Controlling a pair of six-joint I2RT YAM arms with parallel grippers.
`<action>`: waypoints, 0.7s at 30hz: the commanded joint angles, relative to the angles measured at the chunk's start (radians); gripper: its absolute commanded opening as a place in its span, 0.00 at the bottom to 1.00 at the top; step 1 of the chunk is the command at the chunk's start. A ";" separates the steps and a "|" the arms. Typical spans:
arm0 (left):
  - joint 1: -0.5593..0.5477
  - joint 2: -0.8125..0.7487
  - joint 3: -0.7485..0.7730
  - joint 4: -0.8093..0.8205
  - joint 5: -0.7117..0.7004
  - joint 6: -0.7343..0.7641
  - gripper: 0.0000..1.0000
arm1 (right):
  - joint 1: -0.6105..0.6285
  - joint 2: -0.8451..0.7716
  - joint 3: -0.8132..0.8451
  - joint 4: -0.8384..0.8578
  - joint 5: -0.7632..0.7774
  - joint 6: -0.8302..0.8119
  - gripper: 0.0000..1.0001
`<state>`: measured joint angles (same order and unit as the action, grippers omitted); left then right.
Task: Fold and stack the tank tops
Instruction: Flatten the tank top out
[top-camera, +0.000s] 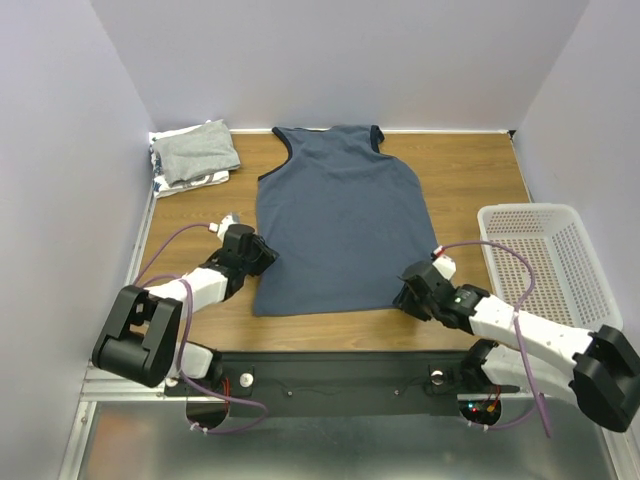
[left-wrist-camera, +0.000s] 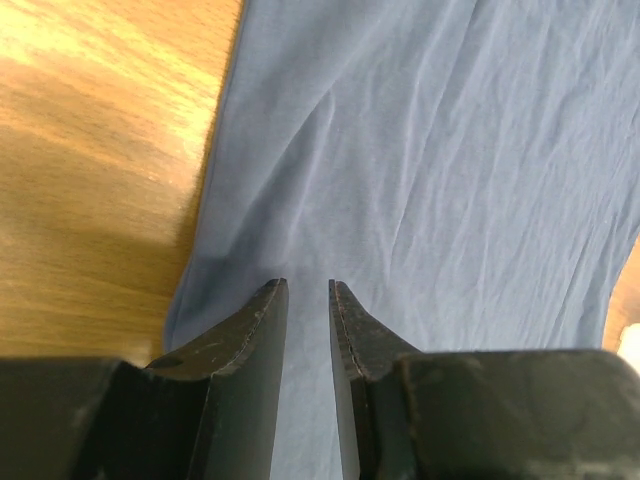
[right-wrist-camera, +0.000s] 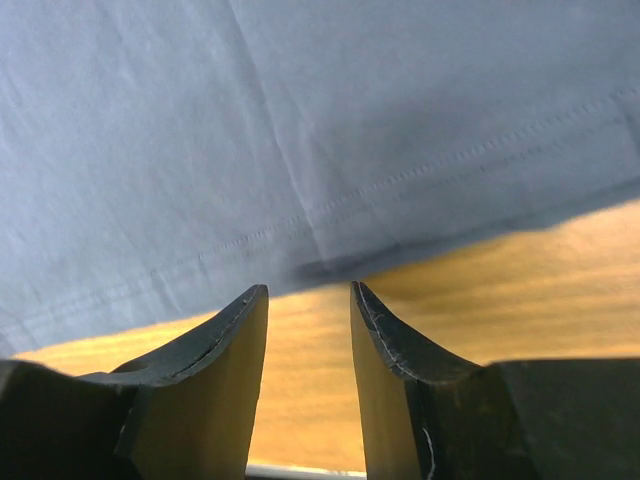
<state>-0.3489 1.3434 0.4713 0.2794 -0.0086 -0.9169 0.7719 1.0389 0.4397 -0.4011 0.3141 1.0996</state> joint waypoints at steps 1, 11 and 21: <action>-0.010 -0.053 -0.023 -0.008 0.004 -0.011 0.34 | 0.000 -0.077 -0.006 -0.077 -0.019 0.014 0.45; 0.071 -0.168 0.164 -0.172 -0.090 0.087 0.45 | 0.023 -0.036 0.150 -0.088 -0.072 -0.061 0.45; 0.182 0.193 0.483 -0.132 0.093 0.231 0.41 | 0.176 0.479 0.530 0.083 -0.050 -0.171 0.46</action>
<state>-0.1616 1.4235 0.8730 0.1478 -0.0002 -0.7845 0.9016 1.3865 0.8757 -0.4076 0.2485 0.9848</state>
